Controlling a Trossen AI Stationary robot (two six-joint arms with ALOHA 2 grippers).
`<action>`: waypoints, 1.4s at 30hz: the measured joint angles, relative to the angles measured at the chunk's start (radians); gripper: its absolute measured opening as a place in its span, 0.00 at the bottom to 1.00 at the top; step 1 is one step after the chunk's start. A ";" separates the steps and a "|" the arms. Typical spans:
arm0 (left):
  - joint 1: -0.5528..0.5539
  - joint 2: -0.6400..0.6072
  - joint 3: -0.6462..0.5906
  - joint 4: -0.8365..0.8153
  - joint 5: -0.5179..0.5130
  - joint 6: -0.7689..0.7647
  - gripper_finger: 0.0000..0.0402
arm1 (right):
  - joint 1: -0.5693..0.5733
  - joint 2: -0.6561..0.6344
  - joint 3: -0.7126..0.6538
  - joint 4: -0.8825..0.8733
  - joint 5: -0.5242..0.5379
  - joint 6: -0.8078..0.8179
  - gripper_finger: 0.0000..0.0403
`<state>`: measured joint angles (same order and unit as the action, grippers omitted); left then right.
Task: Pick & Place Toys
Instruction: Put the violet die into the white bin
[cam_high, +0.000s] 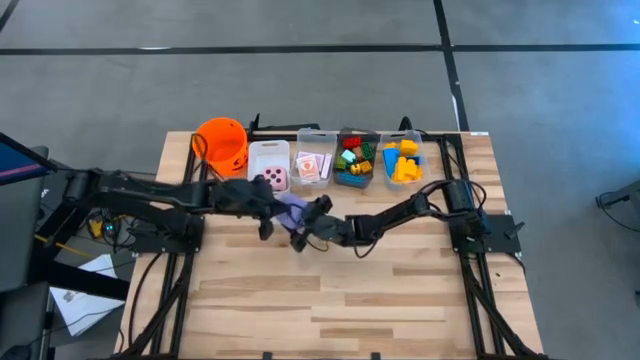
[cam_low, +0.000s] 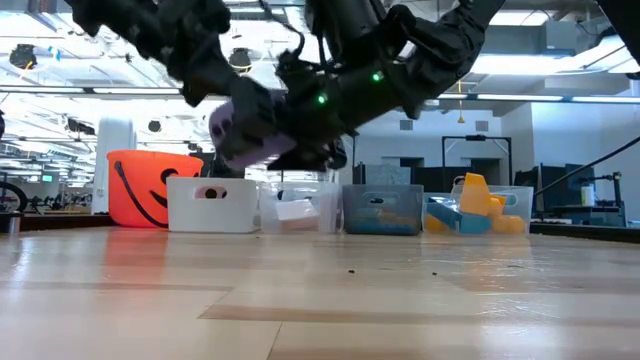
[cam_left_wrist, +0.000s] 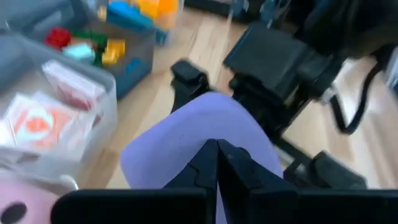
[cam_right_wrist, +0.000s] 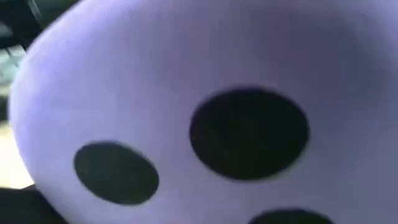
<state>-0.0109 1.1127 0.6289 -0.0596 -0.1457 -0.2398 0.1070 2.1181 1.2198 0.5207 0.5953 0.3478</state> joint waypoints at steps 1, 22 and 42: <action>0.000 -0.018 0.000 0.003 0.001 0.000 0.00 | -0.001 0.000 0.000 0.033 0.000 -0.015 0.99; -0.002 -0.165 -0.003 0.012 0.003 0.013 0.00 | -0.004 -0.002 0.004 0.286 0.005 -0.141 0.99; -0.002 -0.182 -0.005 0.055 0.013 0.026 0.00 | -0.003 -0.004 0.006 0.310 0.004 -0.139 0.99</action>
<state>-0.0124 0.9310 0.6243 -0.0049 -0.1329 -0.2136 0.1043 2.1138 1.2255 0.8310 0.5993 0.2089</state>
